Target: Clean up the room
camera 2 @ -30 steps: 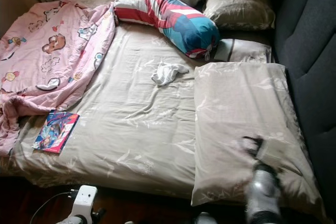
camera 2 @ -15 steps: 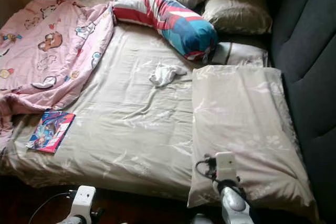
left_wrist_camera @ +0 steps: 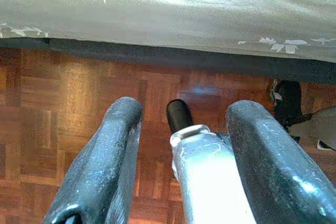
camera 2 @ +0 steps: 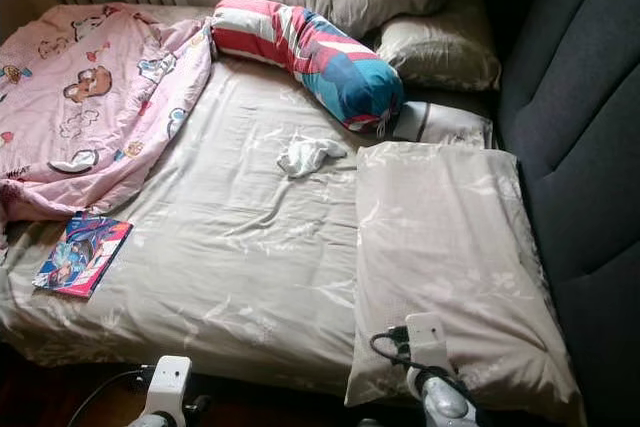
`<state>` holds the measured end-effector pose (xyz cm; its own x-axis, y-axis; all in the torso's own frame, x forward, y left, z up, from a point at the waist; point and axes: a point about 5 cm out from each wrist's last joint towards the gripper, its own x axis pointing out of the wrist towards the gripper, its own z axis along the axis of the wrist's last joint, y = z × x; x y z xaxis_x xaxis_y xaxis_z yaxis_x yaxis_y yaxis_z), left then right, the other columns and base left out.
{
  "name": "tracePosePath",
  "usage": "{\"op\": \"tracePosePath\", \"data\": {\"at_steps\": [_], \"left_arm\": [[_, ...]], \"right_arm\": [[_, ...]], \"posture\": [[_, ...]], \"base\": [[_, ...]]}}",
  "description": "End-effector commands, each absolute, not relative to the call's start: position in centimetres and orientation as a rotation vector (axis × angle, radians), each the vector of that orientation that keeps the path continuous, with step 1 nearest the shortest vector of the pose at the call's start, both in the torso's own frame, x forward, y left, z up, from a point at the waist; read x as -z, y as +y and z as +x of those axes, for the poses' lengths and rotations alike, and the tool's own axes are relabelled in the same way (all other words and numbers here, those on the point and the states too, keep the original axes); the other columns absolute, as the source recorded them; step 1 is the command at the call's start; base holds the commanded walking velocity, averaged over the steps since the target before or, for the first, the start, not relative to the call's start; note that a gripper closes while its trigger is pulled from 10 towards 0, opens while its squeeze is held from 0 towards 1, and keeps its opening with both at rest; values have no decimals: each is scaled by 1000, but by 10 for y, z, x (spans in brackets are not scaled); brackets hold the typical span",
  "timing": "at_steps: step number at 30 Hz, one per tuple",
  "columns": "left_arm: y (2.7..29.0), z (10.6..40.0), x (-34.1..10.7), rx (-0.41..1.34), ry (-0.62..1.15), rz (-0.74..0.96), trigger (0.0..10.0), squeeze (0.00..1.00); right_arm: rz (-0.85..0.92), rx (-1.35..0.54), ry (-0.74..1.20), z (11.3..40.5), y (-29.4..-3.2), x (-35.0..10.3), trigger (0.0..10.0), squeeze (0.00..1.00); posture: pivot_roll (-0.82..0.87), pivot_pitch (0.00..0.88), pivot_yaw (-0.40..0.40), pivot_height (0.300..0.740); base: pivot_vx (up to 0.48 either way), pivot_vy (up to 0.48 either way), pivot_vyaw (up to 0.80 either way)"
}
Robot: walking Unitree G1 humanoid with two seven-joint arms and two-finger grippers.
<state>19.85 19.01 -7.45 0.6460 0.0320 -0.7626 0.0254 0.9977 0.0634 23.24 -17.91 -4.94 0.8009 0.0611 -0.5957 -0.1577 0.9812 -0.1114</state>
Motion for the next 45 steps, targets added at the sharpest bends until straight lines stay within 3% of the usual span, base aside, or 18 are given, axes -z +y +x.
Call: {"op": "tracePosePath", "data": {"at_steps": [1, 5, 13, 21, 45], "left_arm": [[195, 189, 79, -38, 895, 61, 10000, 0], [199, 186, 79, -42, 902, 70, 10000, 0], [200, 183, 81, -44, 918, 70, 10000, 0], [202, 185, 80, -50, 917, 64, 10000, 0], [202, 181, 82, -43, 937, 65, 10000, 0]], "right_arm": [[-206, -191, 662, 225, -169, 55, 10000, 0], [-212, -229, 659, 224, -158, 57, 10000, 0], [-230, -224, 701, 215, -166, 63, 10000, 0], [-173, -125, 768, 199, -181, 71, 10000, 0], [-143, -85, 801, 193, -182, 75, 10000, 0]], "posture": [[-88, 102, 13, 740], [-86, 98, 25, 740], [-95, 117, 32, 740], [-84, 138, 26, 740], [-88, 162, 34, 740]], "base": [[0, 0, 0], [0, 0, 0], [0, 0, 0], [0, 280, 0], [0, 282, 0]]}}
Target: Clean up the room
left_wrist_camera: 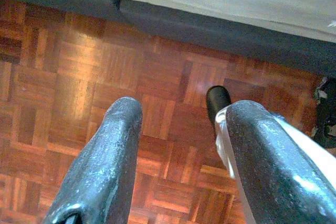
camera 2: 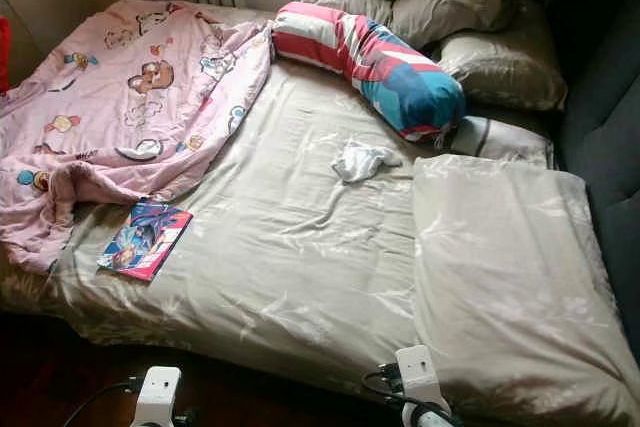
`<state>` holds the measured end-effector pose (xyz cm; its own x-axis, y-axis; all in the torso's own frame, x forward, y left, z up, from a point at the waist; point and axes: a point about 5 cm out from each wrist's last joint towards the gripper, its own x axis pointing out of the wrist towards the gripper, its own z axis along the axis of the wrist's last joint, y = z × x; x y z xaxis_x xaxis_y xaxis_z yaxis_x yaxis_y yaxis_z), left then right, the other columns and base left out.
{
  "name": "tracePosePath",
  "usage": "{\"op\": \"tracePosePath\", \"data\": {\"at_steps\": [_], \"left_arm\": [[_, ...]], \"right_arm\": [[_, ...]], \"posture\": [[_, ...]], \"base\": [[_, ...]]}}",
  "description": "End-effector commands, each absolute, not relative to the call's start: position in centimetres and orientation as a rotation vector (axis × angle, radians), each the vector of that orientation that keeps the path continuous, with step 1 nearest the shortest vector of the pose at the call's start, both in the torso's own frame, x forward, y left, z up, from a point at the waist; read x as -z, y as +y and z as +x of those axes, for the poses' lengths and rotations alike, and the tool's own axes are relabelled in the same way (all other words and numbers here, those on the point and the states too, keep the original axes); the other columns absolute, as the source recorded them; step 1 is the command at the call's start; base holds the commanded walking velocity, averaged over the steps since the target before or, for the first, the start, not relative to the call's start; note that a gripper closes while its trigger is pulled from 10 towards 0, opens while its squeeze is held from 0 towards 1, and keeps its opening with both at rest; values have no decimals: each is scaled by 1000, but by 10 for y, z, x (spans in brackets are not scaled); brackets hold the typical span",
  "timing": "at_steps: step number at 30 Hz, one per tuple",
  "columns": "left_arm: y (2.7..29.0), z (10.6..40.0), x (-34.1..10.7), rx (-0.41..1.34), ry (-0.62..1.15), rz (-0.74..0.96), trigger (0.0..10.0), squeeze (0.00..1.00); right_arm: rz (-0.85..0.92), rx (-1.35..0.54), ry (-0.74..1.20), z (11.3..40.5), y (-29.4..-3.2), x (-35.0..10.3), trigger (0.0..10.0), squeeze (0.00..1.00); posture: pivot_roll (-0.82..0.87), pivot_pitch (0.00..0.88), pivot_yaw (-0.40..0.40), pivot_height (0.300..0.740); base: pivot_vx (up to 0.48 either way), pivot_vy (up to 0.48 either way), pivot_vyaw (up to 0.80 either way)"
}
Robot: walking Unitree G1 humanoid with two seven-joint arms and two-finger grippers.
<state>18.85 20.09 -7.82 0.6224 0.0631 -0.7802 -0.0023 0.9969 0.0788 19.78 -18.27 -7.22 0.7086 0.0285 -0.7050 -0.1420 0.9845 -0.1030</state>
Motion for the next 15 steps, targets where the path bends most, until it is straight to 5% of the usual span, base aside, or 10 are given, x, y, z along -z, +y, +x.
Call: {"op": "tracePosePath", "data": {"at_steps": [1, 15], "left_arm": [[202, 181, 82, -43, 937, 65, 10000, 0], [202, 183, 81, -42, 937, 67, 10000, 0]], "right_arm": [[-143, -85, 801, 193, -182, 75, 10000, 0], [-142, -92, 800, 198, -173, 74, 10000, 0]], "posture": [[-88, 162, 34, 740], [-90, 168, 38, 740]], "base": [[0, 292, 0], [0, 321, 0]]}}
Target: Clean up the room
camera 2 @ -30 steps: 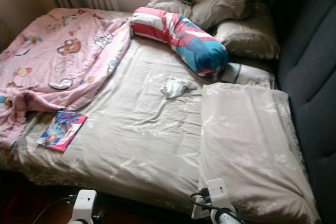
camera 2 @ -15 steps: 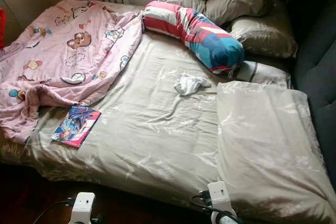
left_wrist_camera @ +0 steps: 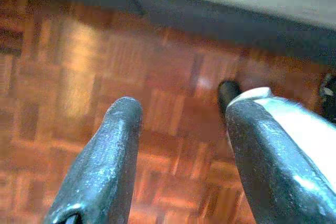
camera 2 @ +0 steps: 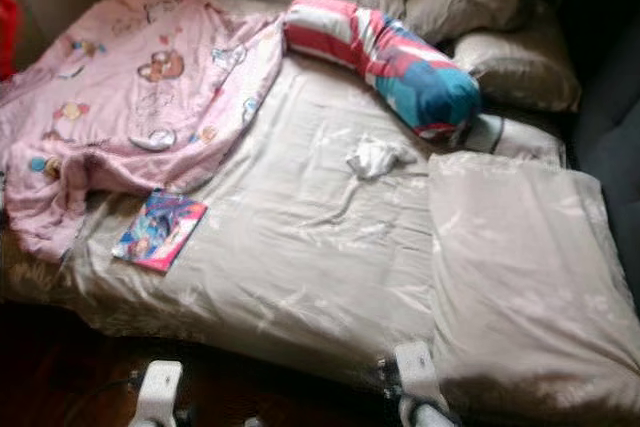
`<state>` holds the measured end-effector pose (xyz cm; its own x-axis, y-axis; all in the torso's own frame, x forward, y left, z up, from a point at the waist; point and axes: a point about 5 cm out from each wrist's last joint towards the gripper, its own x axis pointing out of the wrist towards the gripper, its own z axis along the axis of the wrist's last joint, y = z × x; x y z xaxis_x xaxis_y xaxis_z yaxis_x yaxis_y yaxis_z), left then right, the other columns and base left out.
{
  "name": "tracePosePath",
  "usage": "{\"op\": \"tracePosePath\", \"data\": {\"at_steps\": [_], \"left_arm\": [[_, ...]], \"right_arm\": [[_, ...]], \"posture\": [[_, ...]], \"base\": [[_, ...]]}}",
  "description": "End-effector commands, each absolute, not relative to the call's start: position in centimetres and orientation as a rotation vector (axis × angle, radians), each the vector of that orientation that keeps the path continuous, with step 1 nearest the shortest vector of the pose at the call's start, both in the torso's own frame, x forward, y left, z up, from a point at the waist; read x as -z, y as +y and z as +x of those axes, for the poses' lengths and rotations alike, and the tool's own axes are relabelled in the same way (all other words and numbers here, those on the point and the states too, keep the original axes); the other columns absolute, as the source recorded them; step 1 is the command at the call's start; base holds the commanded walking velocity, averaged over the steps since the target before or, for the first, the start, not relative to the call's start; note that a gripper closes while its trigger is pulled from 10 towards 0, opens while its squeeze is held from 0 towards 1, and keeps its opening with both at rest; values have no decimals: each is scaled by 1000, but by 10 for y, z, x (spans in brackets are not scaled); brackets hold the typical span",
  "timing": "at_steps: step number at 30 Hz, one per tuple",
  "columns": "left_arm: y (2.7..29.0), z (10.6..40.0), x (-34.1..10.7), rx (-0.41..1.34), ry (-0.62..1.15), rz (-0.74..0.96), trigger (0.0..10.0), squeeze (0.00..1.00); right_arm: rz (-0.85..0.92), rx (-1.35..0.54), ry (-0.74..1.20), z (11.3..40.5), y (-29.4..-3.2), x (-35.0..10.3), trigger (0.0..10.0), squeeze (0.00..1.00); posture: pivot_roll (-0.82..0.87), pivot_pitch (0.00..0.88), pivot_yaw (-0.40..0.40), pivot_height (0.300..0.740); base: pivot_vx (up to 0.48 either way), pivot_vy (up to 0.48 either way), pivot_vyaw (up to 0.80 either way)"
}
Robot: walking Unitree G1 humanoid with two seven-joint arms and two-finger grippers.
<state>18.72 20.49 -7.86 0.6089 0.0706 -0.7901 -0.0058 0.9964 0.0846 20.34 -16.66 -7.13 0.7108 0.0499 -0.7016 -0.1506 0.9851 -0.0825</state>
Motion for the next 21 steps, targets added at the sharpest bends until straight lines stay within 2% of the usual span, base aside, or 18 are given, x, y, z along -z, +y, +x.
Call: {"op": "tracePosePath", "data": {"at_steps": [1, 21], "left_arm": [[202, 183, 81, -41, 936, 68, 10000, 0], [204, 185, 80, -49, 931, 67, 10000, 0]], "right_arm": [[-142, -94, 798, 199, -171, 74, 10000, 0], [-140, -100, 744, 206, -170, 69, 10000, 0]], "posture": [[-89, 168, 38, 740], [-87, 175, 42, 740]], "base": [[0, 326, 0], [0, 325, 0]]}}
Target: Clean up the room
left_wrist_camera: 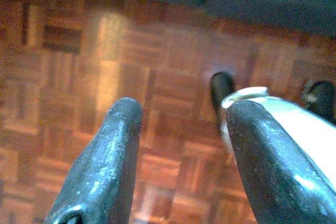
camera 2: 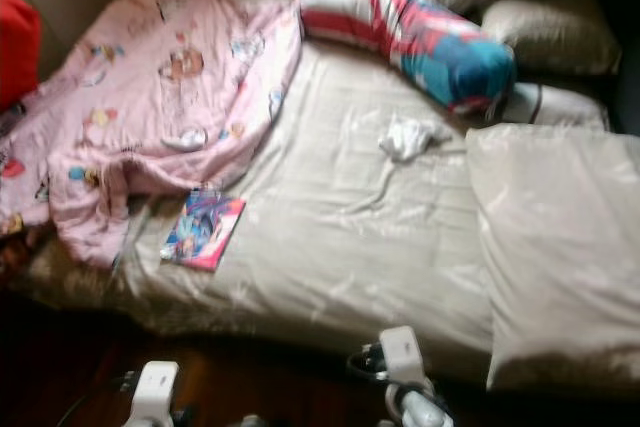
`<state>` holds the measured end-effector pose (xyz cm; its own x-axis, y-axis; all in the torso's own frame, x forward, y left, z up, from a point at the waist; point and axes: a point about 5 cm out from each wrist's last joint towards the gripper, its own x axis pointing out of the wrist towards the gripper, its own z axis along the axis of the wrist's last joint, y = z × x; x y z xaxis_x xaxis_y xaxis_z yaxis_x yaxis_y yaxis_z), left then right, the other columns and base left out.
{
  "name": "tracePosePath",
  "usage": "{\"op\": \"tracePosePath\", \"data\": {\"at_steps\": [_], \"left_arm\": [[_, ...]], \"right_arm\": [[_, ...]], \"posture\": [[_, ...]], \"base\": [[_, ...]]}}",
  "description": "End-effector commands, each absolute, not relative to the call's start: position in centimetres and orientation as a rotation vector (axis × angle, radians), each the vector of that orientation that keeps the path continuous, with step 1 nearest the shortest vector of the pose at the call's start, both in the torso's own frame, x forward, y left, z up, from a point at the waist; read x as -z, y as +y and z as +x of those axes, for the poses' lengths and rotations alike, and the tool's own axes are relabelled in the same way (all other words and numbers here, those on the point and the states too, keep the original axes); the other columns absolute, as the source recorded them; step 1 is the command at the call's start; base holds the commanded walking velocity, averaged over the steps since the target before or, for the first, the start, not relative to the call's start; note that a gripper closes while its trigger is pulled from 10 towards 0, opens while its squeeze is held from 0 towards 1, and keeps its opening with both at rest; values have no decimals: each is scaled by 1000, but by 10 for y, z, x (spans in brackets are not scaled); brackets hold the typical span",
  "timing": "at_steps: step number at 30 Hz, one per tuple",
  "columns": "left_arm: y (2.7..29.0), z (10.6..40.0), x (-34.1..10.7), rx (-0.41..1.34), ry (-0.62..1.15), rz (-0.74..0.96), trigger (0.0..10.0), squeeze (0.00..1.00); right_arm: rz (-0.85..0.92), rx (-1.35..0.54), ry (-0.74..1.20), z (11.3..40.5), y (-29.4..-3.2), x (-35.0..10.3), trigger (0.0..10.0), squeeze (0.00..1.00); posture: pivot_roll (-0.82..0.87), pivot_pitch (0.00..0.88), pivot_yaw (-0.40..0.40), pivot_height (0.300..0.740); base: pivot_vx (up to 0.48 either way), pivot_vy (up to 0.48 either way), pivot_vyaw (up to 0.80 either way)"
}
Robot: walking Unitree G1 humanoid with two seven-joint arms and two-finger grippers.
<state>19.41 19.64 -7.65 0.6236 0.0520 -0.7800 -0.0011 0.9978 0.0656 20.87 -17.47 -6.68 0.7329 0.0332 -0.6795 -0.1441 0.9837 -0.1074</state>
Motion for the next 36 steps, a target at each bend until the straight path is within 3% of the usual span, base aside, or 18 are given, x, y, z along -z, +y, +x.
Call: {"op": "tracePosePath", "data": {"at_steps": [1, 36], "left_arm": [[204, 185, 80, -50, 931, 67, 10000, 0], [203, 186, 80, -48, 927, 64, 10000, 0]], "right_arm": [[-139, -97, 745, 205, -170, 69, 10000, 0], [-144, -76, 752, 197, -178, 72, 10000, 0]], "posture": [[-87, 175, 42, 740], [-92, 157, 44, 740]], "base": [[0, 326, 0], [0, 325, 0]]}}
